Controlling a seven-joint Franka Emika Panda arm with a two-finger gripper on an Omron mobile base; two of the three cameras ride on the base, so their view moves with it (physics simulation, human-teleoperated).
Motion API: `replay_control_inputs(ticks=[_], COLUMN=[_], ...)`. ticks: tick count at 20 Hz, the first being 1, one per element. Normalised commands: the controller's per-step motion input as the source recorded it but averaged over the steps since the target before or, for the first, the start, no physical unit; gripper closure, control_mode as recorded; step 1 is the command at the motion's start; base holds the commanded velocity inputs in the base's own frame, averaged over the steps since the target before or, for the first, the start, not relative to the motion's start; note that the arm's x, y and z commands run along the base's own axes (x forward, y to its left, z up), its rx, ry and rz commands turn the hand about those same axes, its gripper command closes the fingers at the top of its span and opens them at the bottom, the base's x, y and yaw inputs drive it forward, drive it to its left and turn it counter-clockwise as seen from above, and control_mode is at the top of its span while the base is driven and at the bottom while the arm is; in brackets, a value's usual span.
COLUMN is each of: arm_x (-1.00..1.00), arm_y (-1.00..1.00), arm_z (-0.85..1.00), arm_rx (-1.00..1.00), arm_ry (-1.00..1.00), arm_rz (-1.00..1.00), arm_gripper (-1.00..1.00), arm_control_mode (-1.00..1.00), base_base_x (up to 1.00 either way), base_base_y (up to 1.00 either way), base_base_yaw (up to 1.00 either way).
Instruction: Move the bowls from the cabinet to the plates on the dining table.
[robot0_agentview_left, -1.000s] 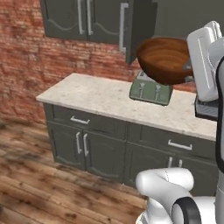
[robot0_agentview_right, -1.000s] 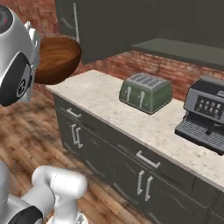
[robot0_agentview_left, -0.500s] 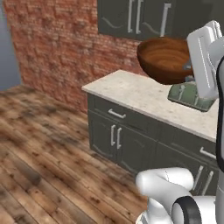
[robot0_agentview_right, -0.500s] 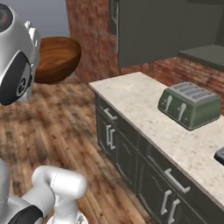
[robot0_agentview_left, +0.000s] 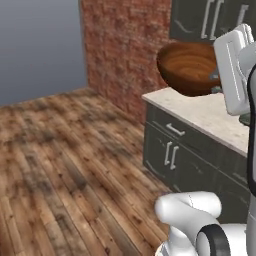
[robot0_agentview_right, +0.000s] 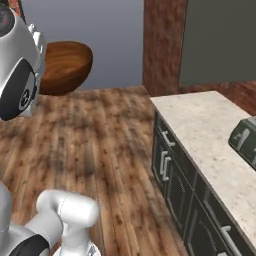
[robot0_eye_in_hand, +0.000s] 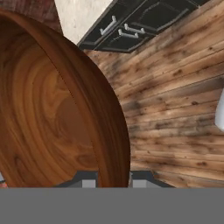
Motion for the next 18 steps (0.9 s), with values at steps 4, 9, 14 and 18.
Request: replay_control_inputs(ticks=[4,9,14,18], arm_x=[0.00,0.00,0.00,0.00], arm_y=[0.00,0.00,0.00,0.00], arm_z=[0.00,0.00,0.00,0.00], arm_rx=[0.00,0.00,0.00,0.00], arm_ry=[0.00,0.00,0.00,0.00], arm_rz=[0.00,0.00,0.00,0.00], arm_gripper=[1.00,1.00,1.00,1.00], arm_control_mode=[1.00,1.00,1.00,1.00], base_base_x=[0.00,0.00,0.00,0.00], base_base_y=[0.00,0.00,0.00,0.00], base_base_yaw=[0.50,0.50,0.50,0.50])
